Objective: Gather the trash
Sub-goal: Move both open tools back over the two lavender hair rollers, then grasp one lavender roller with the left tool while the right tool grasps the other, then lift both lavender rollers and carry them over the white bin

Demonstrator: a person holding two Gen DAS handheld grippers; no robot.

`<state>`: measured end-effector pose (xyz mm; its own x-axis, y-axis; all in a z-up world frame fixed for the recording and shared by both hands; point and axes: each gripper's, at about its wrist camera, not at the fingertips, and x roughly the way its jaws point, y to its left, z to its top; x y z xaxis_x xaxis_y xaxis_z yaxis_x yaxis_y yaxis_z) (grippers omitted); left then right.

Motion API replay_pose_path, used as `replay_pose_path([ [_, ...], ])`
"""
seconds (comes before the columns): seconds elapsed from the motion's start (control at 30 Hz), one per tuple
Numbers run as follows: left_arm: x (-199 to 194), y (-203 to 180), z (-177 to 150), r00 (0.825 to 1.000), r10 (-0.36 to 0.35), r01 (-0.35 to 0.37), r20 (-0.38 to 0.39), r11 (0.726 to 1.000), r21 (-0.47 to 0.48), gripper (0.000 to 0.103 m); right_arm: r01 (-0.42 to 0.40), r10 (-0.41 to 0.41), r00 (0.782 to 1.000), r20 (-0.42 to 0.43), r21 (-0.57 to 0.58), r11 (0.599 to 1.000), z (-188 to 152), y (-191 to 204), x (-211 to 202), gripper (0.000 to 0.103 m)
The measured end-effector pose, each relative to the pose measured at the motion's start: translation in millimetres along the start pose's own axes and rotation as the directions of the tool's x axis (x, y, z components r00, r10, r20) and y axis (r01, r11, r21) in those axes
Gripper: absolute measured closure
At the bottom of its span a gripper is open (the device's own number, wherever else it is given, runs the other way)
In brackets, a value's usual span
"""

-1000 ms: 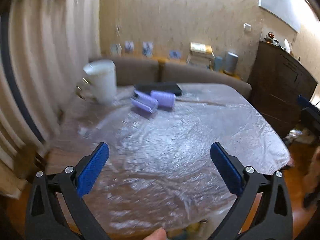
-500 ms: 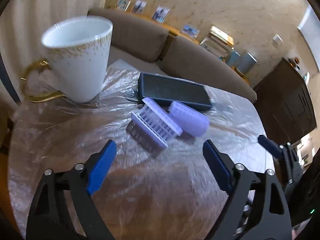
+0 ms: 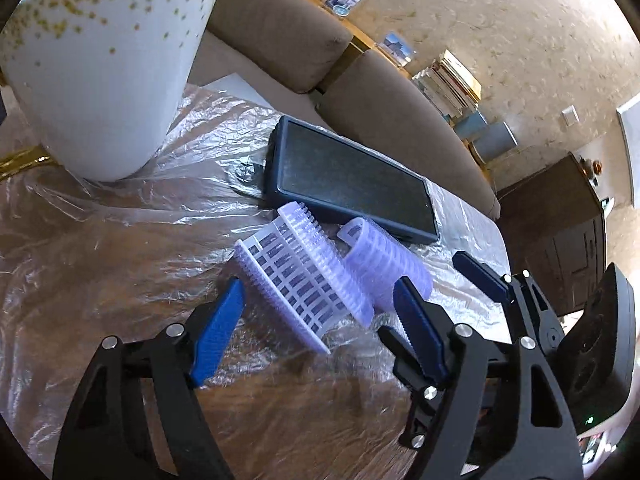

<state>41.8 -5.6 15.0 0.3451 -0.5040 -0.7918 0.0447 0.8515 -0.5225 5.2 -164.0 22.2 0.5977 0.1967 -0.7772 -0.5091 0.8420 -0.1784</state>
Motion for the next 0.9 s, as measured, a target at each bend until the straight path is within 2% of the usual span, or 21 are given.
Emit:
replay_pose_path([
  [0.1,2,-2,2,1.0,-0.001,0.001,0.003,1.0,-0.011,0.026,-0.018,0.017,1.0,-0.019,-0.03,0.999,6,4,11,0.026],
  [0.2,3,-1,5,1.0,-0.004,0.004,-0.007,1.0,-0.028,0.036,-0.049,0.047,0.998,-0.051,-0.031,0.998,10,5,20,0.04],
  [0.27,5,-2,5,1.0,0.001,-0.001,-0.007,1.0,-0.021,0.045,-0.072,0.071,0.995,-0.076,-0.005,0.997,13,1,26,0.054],
  [0.3,5,-4,4,1.0,0.007,-0.007,-0.01,1.0,-0.005,0.048,-0.091,0.092,0.993,-0.078,0.013,0.996,13,-1,26,0.057],
  [0.43,2,-10,0,1.0,-0.003,0.003,-0.006,0.999,0.049,0.053,-0.103,0.106,0.991,-0.077,0.046,0.994,10,-6,21,0.058],
  [0.57,3,-9,-2,1.0,-0.019,0.019,-0.008,0.999,0.042,0.053,-0.104,0.111,0.991,-0.078,0.094,0.99,-2,-6,10,0.059],
  [0.73,0,-13,-11,1.0,-0.003,0.003,-0.003,0.997,0.083,0.053,-0.088,0.102,0.992,-0.078,0.161,0.983,-18,-7,-8,0.059],
  [0.9,-8,-23,-23,0.999,0.046,-0.05,0.023,0.984,0.172,0.053,-0.124,0.144,0.988,-0.049,0.292,0.948,-38,-16,-30,0.059],
])
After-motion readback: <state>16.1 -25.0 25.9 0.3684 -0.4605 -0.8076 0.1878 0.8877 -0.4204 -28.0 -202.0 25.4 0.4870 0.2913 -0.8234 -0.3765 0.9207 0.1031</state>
